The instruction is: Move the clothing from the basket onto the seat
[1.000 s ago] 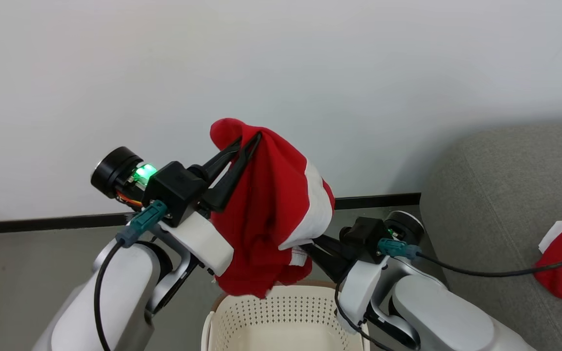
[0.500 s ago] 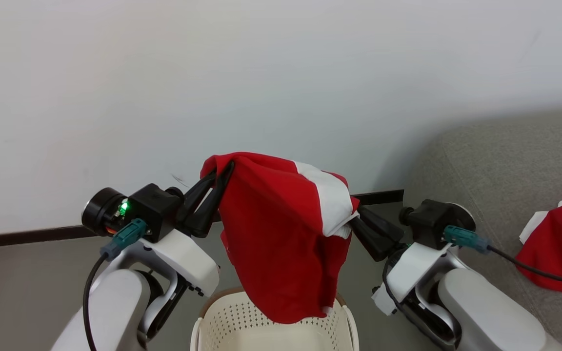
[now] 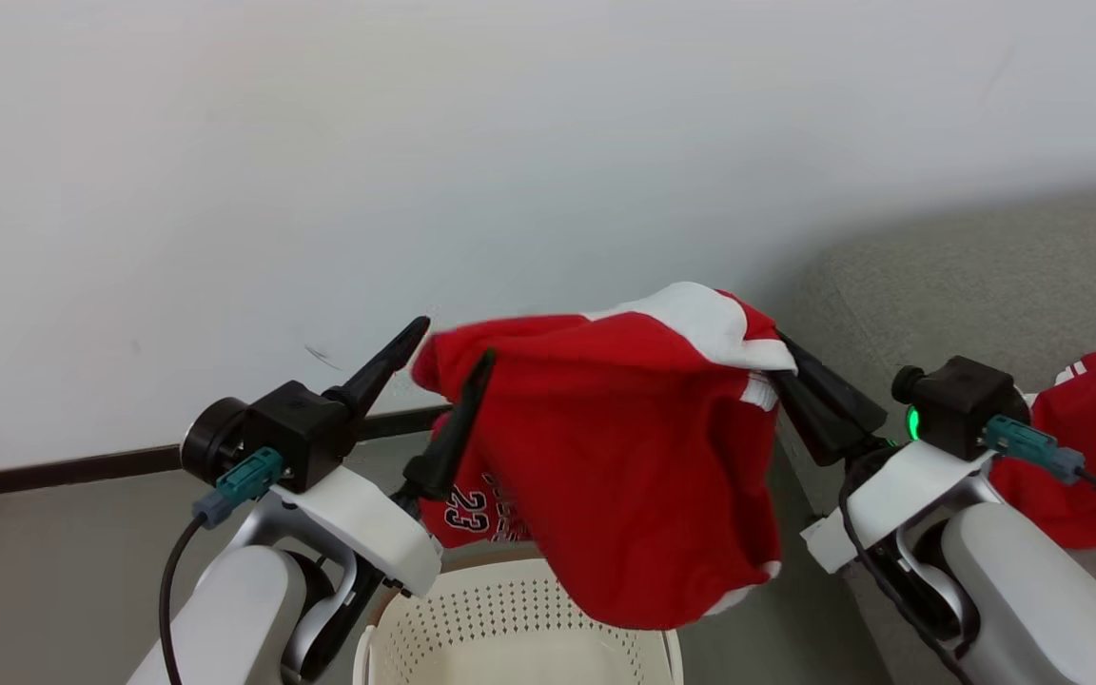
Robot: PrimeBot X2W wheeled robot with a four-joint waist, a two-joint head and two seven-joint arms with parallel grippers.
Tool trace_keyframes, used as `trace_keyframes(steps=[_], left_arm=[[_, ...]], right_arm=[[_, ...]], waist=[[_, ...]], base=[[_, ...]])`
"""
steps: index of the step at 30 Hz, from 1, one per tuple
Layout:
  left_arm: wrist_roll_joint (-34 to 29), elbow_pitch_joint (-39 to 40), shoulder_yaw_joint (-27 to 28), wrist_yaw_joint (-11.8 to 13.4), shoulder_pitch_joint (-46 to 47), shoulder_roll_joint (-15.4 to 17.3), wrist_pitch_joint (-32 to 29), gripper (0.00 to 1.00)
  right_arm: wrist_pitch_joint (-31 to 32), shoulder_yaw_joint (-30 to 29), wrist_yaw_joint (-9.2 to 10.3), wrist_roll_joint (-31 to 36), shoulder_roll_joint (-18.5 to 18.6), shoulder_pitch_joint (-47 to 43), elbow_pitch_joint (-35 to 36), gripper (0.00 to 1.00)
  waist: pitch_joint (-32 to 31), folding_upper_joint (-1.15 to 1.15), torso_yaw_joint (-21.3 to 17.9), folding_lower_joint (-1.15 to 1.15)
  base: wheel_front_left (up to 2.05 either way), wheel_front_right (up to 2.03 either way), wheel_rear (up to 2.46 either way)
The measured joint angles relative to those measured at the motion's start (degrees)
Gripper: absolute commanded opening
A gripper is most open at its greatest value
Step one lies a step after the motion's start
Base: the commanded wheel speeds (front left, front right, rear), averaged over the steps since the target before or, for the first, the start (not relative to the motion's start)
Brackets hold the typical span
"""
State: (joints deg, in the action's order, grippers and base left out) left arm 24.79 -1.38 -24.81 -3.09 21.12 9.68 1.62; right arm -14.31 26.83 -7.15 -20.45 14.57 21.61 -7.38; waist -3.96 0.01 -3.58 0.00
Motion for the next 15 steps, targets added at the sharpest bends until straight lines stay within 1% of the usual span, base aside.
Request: trace_keyframes(steps=[7,8,12,15], left_arm=[[0.4,-0.2,-1.4,-0.8,-0.8,-0.3,1.1,1.0],[0.7,-0.3,-1.9,-1.3,-1.0,-0.5,1.7,1.0],[0.9,-0.4,-3.8,-2.2,-1.9,-0.8,2.3,1.0],[0.9,-0.7,-4.9,-2.4,-2.4,-1.0,2.6,1.0]], right_arm=[[0.0,-6.5,0.0,1.6,2.1,-1.9,1.6,0.0],[0.0,-8.5,0.0,2.0,2.7,-2.7,2.2,0.0],[-0.1,-12.7,0.0,2.7,3.8,-4.8,3.5,0.0],[-0.1,-16.4,0.0,3.5,4.2,-6.5,4.4,0.0]], waist=[[0.4,0.0,-0.9,0.0],[0.5,0.0,-1.2,0.0],[0.7,0.0,-1.9,0.0],[0.7,0.0,-2.5,0.0]], base=[[0.0,0.0,0.0],[0.0,0.0,0.0],[0.0,0.0,0.0],[0.0,0.0,0.0]])
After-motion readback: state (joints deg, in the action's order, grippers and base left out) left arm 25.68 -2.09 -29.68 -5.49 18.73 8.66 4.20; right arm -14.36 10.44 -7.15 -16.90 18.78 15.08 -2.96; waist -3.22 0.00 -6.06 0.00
